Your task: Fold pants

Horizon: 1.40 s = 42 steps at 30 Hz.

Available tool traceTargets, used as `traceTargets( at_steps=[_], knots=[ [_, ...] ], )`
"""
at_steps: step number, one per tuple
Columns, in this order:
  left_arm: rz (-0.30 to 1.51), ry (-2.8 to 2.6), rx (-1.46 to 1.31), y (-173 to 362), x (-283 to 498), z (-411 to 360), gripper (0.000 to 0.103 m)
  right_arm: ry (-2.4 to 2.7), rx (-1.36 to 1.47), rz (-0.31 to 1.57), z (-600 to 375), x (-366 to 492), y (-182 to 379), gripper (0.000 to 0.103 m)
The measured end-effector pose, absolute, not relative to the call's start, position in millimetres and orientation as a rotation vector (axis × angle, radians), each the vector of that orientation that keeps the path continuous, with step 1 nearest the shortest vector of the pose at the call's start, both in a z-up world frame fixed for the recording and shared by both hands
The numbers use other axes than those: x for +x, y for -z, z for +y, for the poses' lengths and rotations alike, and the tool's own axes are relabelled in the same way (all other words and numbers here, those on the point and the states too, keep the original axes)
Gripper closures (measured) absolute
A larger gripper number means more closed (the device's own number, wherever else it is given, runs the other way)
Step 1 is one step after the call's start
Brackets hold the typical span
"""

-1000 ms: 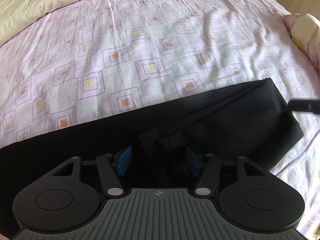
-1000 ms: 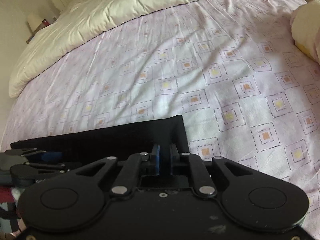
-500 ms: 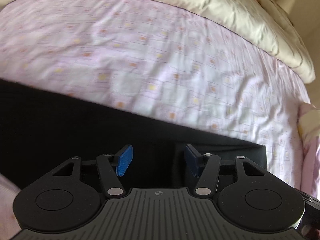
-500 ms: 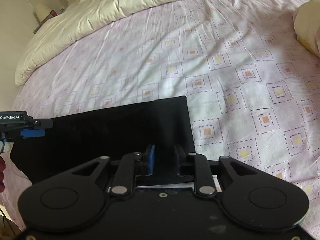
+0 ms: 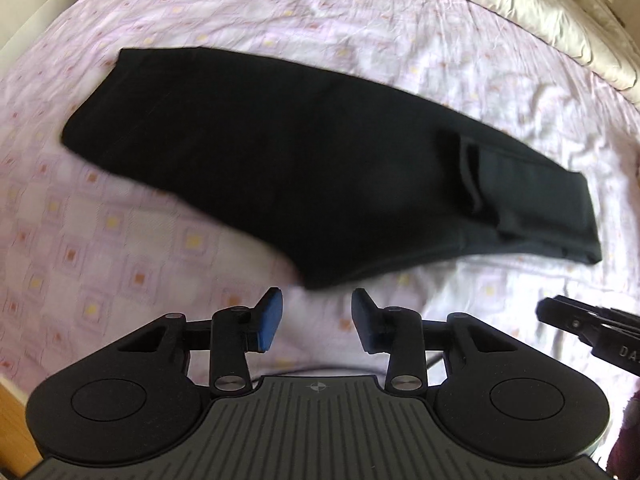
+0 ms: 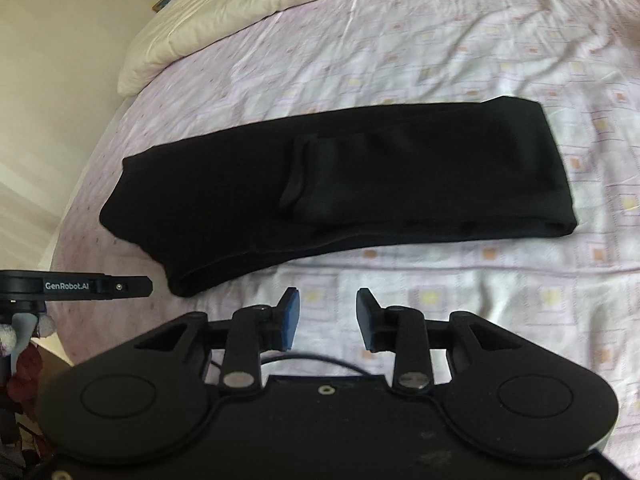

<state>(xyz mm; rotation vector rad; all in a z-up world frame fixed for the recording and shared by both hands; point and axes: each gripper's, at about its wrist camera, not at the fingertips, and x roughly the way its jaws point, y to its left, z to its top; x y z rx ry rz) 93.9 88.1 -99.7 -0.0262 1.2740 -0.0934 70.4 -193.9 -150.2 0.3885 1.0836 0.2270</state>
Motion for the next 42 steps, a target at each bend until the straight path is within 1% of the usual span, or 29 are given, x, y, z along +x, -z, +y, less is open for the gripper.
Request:
traceTargets(
  at_steps=[3, 7, 9, 10, 12, 13, 14, 15, 18, 21, 25, 26, 27, 28, 42],
  knots=[
    [1.253, 0.104, -0.014, 100, 93, 98, 0.067, -0.265, 0.343, 1.068, -160, 71, 143, 0.065],
    [1.203, 0.105, 0.030, 97, 97, 113, 0.067, -0.223, 0.260, 0.979, -115, 74, 126, 0.061],
    [1.175, 0.091, 0.057, 93, 99, 122, 0.067, -0.203, 0.251, 0.971, -97, 85, 123, 0.057],
    [1.165, 0.079, 0.067, 92, 100, 126, 0.067, -0.219, 0.257, 0.973, -89, 92, 123, 0.058],
    [1.163, 0.059, 0.068, 92, 110, 140, 0.067, -0.229, 0.240, 0.991, -69, 104, 126, 0.061],
    [1.168, 0.064, 0.060, 93, 115, 147, 0.067, -0.239, 0.225, 1.021, -60, 112, 130, 0.067],
    [1.175, 0.076, 0.050, 94, 120, 155, 0.067, -0.239, 0.216, 1.044, -51, 119, 132, 0.085],
    [1.180, 0.084, 0.044, 95, 125, 162, 0.067, -0.221, 0.209, 1.057, -43, 124, 134, 0.093],
    [1.182, 0.075, 0.062, 99, 137, 185, 0.067, -0.174, 0.222, 1.074, -26, 136, 140, 0.092],
    [1.197, 0.086, 0.022, 103, 147, 213, 0.067, -0.141, 0.227, 1.092, -14, 143, 149, 0.092],
    [1.197, 0.083, -0.017, 111, 158, 243, 0.067, -0.057, 0.242, 1.180, -1, 150, 174, 0.092],
    [1.197, 0.083, -0.021, 112, 161, 249, 0.067, -0.026, 0.250, 1.214, 0, 150, 184, 0.092],
    [1.196, 0.084, -0.025, 113, 163, 255, 0.067, 0.001, 0.264, 1.223, -1, 149, 191, 0.098],
    [1.196, 0.089, -0.028, 114, 166, 260, 0.067, 0.018, 0.281, 1.206, -3, 147, 193, 0.100],
    [1.191, 0.142, -0.120, 134, 206, 310, 0.067, 0.058, 0.251, 1.257, 6, 159, 187, 0.101]
  ],
)
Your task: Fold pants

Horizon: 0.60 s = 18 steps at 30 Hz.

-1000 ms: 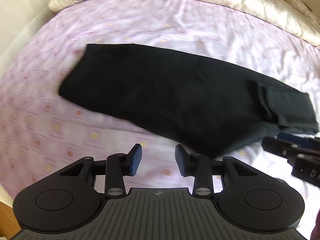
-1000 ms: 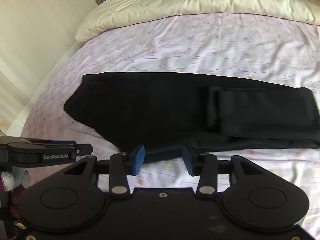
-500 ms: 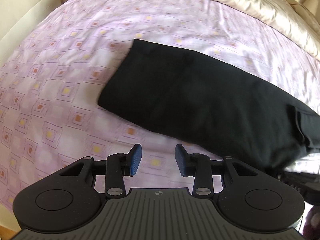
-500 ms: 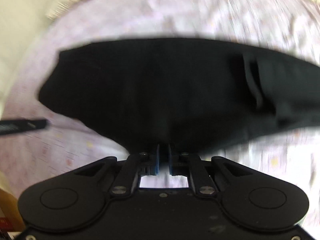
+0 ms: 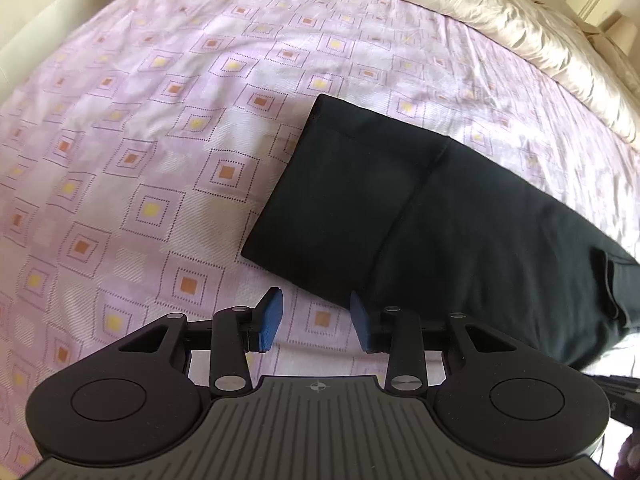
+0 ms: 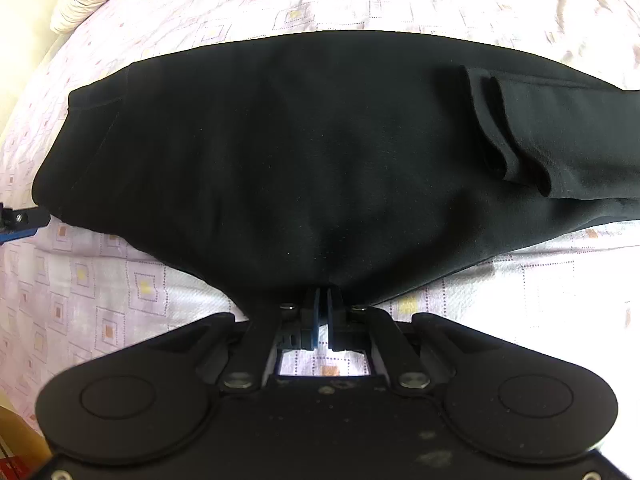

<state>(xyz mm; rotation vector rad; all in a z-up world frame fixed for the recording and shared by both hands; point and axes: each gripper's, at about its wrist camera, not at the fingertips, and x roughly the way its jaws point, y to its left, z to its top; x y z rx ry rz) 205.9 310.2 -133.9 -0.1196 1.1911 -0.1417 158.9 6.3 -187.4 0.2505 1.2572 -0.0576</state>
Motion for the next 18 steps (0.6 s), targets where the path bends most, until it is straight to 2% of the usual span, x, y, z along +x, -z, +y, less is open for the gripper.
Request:
traceTargets(
  at_steps=[5, 9, 16, 18],
  knots=[
    [1.243, 0.150, -0.155, 154, 221, 314, 0.066, 0.060, 0.248, 1.270, 8, 164, 187, 0.100],
    [1.238, 0.141, -0.244, 159, 227, 321, 0.056, 0.060, 0.256, 1.277, 10, 167, 187, 0.100],
    [1.217, 0.136, -0.305, 159, 214, 325, 0.052, 0.061, 0.285, 1.276, 7, 168, 189, 0.100],
    [1.200, 0.156, -0.296, 161, 212, 325, 0.046, 0.059, 0.284, 1.277, 6, 167, 188, 0.100]
  ],
)
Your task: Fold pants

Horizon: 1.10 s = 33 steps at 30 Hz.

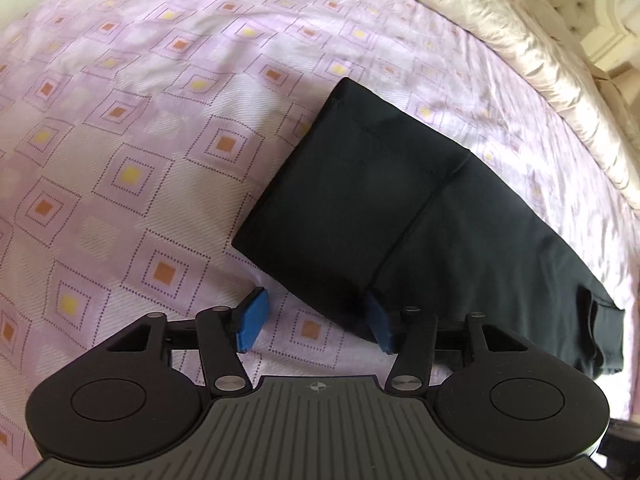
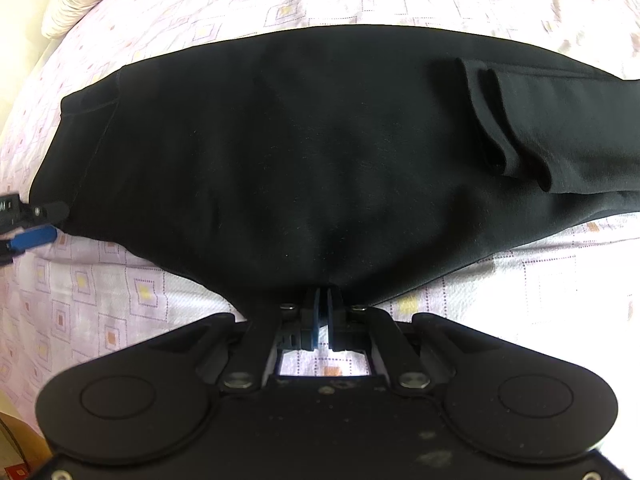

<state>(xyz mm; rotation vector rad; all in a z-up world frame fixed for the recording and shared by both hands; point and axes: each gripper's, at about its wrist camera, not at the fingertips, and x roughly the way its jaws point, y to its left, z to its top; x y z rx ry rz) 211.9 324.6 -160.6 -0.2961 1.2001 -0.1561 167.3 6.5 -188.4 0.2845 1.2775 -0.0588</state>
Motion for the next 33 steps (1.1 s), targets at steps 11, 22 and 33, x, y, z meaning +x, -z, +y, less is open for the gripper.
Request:
traceTargets(
  at_steps=[11, 22, 33],
  knots=[
    [1.160, 0.151, -0.355, 167, 235, 306, 0.001, 0.052, 0.298, 1.292, 2, 168, 188, 0.100],
    [1.102, 0.147, -0.444, 164, 255, 304, 0.019, 0.043, 0.313, 1.295, -2, 168, 187, 0.100],
    [0.946, 0.184, -0.285, 107, 244, 281, 0.092, 0.027, 0.307, 1.294, -3, 169, 187, 0.101]
  ],
)
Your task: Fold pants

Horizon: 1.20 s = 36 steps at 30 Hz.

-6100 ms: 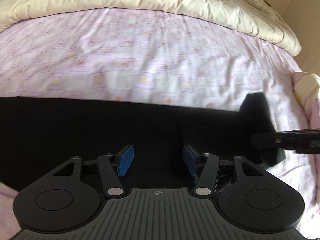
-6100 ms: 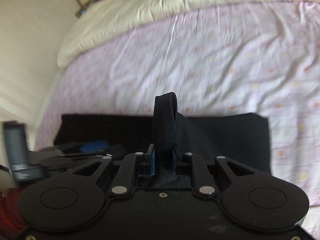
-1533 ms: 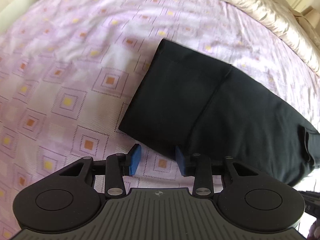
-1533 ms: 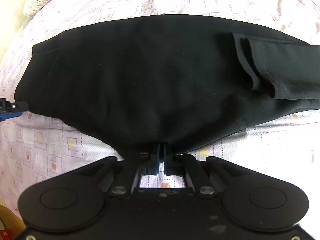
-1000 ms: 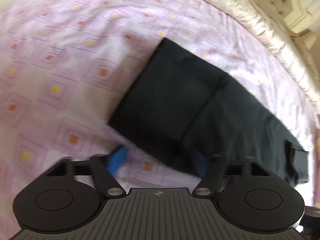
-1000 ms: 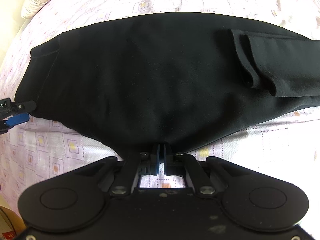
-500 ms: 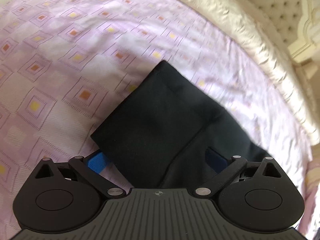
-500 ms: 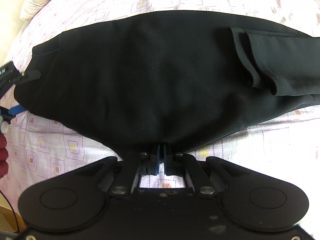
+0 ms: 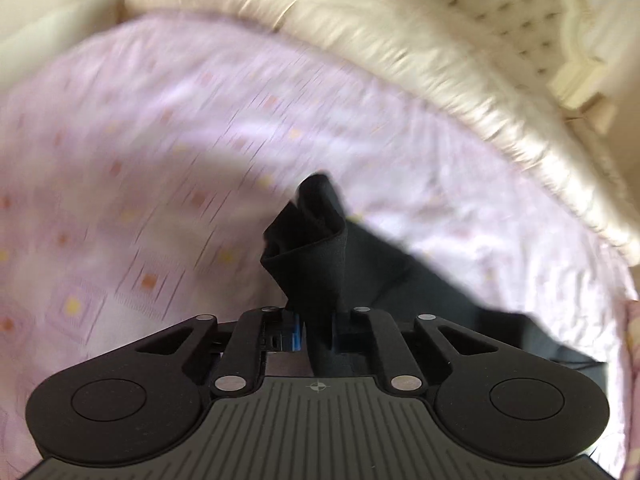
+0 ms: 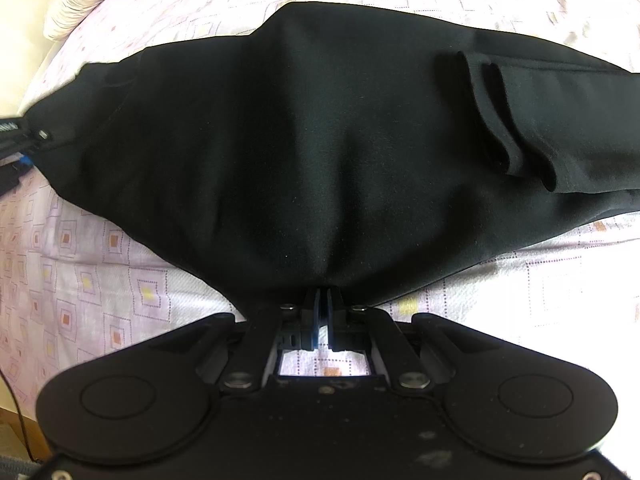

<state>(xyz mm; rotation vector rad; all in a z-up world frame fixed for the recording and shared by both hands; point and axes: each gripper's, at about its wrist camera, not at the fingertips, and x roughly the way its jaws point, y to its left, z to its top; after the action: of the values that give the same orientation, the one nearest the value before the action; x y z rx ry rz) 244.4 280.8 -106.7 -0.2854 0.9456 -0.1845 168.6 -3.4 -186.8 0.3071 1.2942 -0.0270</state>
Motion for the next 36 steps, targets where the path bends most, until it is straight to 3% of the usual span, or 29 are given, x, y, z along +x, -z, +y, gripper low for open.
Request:
traceTargets(
  at_steps=[11, 22, 25, 27, 31, 36],
  knots=[
    [0.713, 0.400, -0.190, 11, 198, 191, 0.092, -0.025, 0.353, 1.264, -14, 160, 192, 0.103],
    [0.670, 0.508, -0.079, -14, 148, 82, 0.092, -0.181, 0.319, 1.153, -25, 138, 189, 0.103],
    [0.681, 0.515, -0.047, -11, 138, 51, 0.092, -0.223, 0.423, 1.074, -59, 119, 172, 0.086],
    [0.690, 0.517, -0.045, -4, 132, 30, 0.092, -0.228, 0.443, 1.058, -86, 108, 163, 0.064],
    [0.747, 0.535, -0.025, 25, 126, -22, 0.092, -0.193, 0.396, 1.071, -143, 86, 155, 0.064],
    [0.961, 0.570, -0.050, 87, 131, -80, 0.090, -0.102, 0.362, 1.108, -214, 61, 156, 0.063]
  ],
)
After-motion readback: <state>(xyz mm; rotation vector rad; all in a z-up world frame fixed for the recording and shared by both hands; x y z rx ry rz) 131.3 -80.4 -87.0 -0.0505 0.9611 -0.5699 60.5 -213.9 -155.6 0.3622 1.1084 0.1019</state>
